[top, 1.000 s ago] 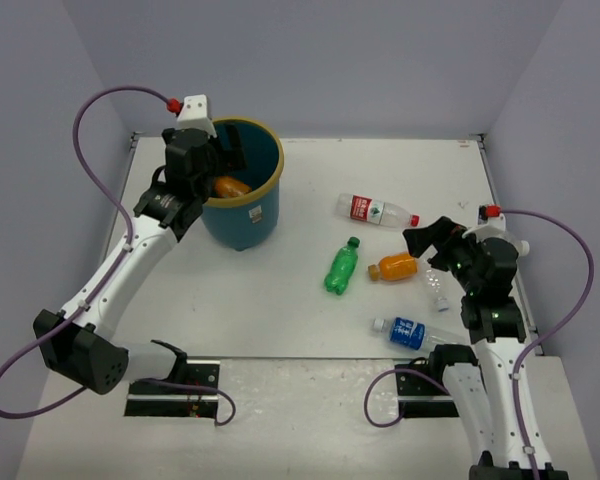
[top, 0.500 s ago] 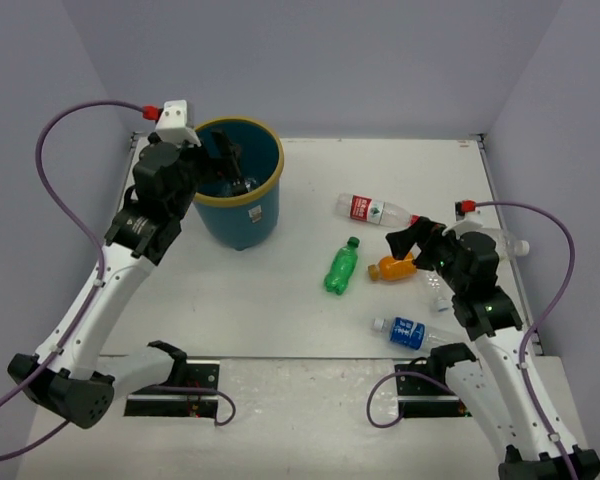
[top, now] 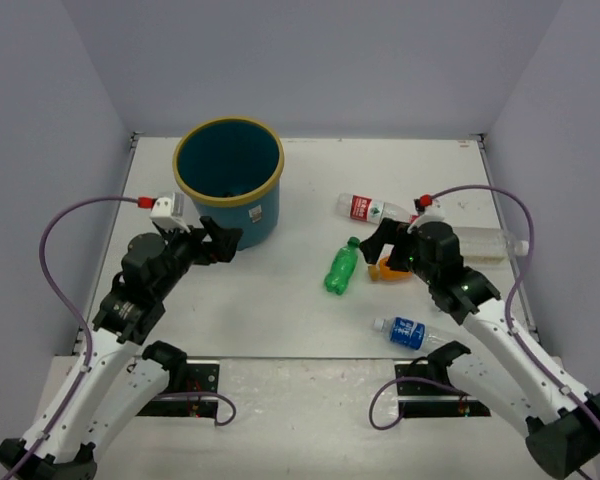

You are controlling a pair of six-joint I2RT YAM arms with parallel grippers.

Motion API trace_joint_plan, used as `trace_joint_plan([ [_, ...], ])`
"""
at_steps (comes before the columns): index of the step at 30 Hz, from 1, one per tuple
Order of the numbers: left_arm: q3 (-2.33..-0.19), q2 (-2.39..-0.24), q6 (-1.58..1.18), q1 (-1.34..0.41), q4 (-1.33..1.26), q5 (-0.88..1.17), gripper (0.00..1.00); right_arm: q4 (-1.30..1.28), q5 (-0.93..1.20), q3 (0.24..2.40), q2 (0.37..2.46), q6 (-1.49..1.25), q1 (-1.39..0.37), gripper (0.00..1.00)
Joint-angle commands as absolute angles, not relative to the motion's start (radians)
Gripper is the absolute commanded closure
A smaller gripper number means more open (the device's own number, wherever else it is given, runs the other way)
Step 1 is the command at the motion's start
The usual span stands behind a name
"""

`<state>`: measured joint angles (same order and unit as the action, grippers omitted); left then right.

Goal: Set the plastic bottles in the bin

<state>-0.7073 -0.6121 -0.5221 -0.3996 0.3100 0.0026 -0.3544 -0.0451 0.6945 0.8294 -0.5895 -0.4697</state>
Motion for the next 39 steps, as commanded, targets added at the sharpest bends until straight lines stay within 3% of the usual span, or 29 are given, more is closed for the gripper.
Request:
trace_joint_plan([
  [1,-0.658,-0.529,-0.6,-0.395,0.397,0.068,0.0,-0.338,-0.173,0.757,0.976,-0.661,-0.593,0.01],
  [9,-0.709,-0.508,-0.575,-0.394,0.463,0.038,0.0,-0.359,-0.269,0.889,1.347,-0.778,-0.733,0.01],
  [17,-0.739,-0.486,-0.569,-0.394,0.616,-0.08,0.0,-0.437,-0.355,0.913,1.568,-0.958,-0.765,0.02],
  [19,-0.739,-0.457,-0.573,-0.394,0.624,-0.092,0.0,-0.419,-0.349,0.909,1.593,-0.968,-0.765,0.09],
  [22,-0.738,-0.415,-0.589,-0.395,0.655,-0.134,0.0,-0.374,-0.364,0.893,1.605,-0.974,-0.765,0.27],
  [24,-0.736,-0.405,-0.598,-0.396,0.678,-0.159,0.0,-0.354,-0.374,0.885,1.604,-0.973,-0.765,0.33],
  [27,-0.729,-0.398,-0.605,-0.395,0.715,-0.185,0.0,-0.324,-0.377,0.886,1.57,-0.918,-0.768,0.62],
  [30,-0.72,-0.414,-0.618,-0.394,0.721,-0.185,0.0,-0.302,-0.374,0.922,1.461,-0.8,-0.777,0.68],
  [39,-0.688,-0.467,-0.689,-0.395,0.704,-0.232,0.0,-0.085,-0.145,1.094,1.161,-0.397,-0.781,0.65],
])
